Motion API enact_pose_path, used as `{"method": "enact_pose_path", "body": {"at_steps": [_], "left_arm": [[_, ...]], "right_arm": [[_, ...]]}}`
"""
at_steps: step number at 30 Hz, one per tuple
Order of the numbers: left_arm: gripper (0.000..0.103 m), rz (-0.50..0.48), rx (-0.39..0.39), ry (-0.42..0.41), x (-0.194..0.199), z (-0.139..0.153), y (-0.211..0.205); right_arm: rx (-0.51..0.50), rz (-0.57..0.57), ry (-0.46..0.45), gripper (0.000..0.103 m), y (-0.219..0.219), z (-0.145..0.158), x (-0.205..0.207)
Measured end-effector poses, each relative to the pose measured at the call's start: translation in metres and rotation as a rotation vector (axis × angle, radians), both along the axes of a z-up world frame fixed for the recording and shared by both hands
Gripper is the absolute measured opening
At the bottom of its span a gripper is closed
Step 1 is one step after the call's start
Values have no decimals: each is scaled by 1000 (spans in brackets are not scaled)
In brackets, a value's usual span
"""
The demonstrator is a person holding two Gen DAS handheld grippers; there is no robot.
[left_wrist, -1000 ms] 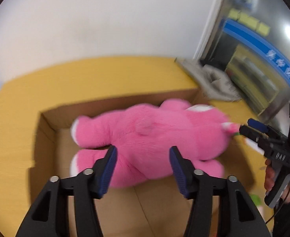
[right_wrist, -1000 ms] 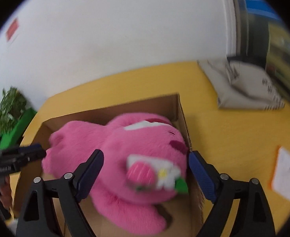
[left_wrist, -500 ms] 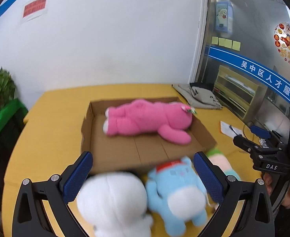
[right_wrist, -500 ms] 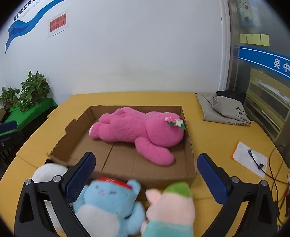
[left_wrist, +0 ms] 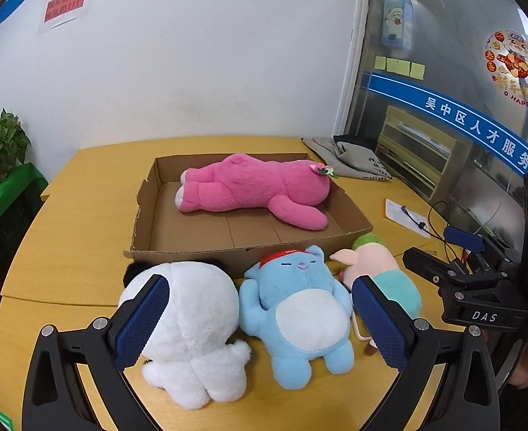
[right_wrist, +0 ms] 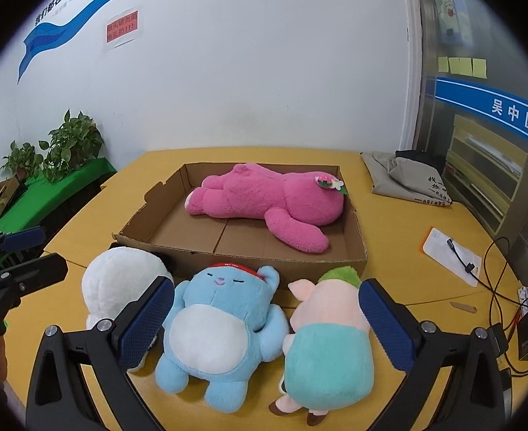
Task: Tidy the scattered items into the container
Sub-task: 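Move both tools toward the white panda plush beside the box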
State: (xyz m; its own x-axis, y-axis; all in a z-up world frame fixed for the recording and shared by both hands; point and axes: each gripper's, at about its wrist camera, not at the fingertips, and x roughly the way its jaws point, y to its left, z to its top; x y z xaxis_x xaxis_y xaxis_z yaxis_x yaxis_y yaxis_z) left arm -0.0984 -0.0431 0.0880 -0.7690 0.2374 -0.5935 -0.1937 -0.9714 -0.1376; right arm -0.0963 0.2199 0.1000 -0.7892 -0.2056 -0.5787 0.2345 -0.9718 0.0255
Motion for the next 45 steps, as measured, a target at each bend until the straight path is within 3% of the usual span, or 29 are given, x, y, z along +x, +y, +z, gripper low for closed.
{"method": "enact_pose_path", "body": {"at_steps": [7, 33, 39, 45], "left_arm": [[103, 0, 39, -12, -1, -8, -3], [103, 11, 70, -64, -5, -26, -22], [103, 33, 83, -94, -11, -40, -46], [103, 48, 127, -135, -29, -60, -86]], "right_arm": [[11, -3, -15, 103, 2, -9, -7], [14, 22, -38, 103, -13, -20, -8], [-31, 105, -24, 103, -29, -26, -5], [-69, 261, -52, 103, -68, -47, 0]]}}
